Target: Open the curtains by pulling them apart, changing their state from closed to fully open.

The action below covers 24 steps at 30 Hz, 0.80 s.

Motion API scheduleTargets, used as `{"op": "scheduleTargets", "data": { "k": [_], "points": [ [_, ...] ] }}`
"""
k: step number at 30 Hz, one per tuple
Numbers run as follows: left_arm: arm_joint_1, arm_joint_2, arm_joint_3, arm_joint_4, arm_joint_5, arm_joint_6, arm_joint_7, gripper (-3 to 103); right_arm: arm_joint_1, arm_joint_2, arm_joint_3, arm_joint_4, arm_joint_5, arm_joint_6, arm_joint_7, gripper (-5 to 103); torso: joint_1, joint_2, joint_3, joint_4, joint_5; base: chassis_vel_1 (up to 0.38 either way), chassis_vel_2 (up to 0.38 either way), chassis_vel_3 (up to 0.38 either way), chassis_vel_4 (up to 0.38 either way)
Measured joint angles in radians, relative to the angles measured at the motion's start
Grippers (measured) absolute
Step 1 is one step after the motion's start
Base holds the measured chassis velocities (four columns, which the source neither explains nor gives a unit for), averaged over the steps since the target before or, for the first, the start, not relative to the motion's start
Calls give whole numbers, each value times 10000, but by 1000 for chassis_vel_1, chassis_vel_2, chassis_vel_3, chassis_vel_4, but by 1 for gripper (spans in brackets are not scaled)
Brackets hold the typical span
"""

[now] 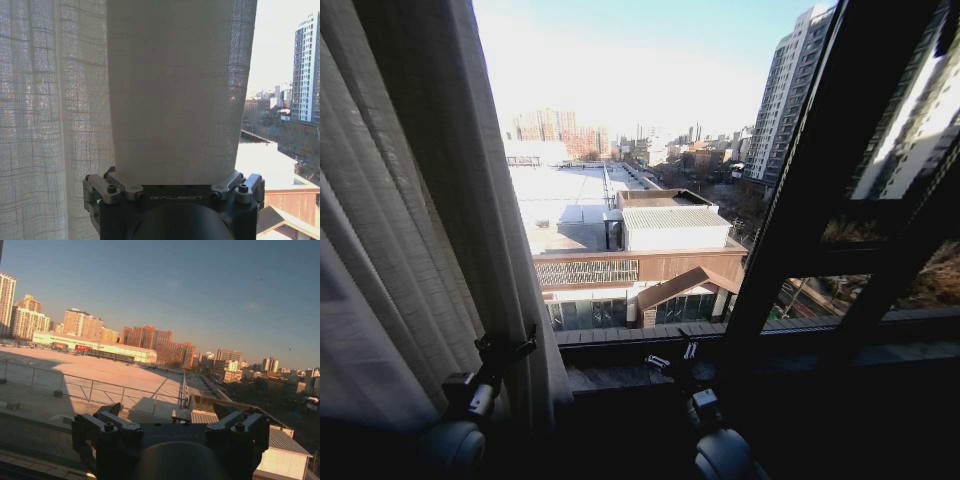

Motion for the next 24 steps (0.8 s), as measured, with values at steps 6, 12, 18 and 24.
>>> {"op": "scheduleTargets", "data": {
  "k": [6,12,18,24],
  "points": [
    [-61,23,-92,78,-14,60,-48,68,-11,65,-6,8,-9,9,8,100,0,0,0,0,0,0,0,0,0],
    [-35,189,-381,85,-76,170,-42,46,-15,118,-39,8,-38,9,8,100,0,0,0,1,0,0,0,0,0],
    [-40,195,-456,150,-114,171,-28,30,-40,149,-39,9,-55,9,11,100,0,0,0,1,0,0,0,0,0],
    [-25,197,-524,194,-203,151,45,9,-141,243,-17,39,-173,13,14,100,0,1,0,0,0,0,0,0,0]
  ]
}}
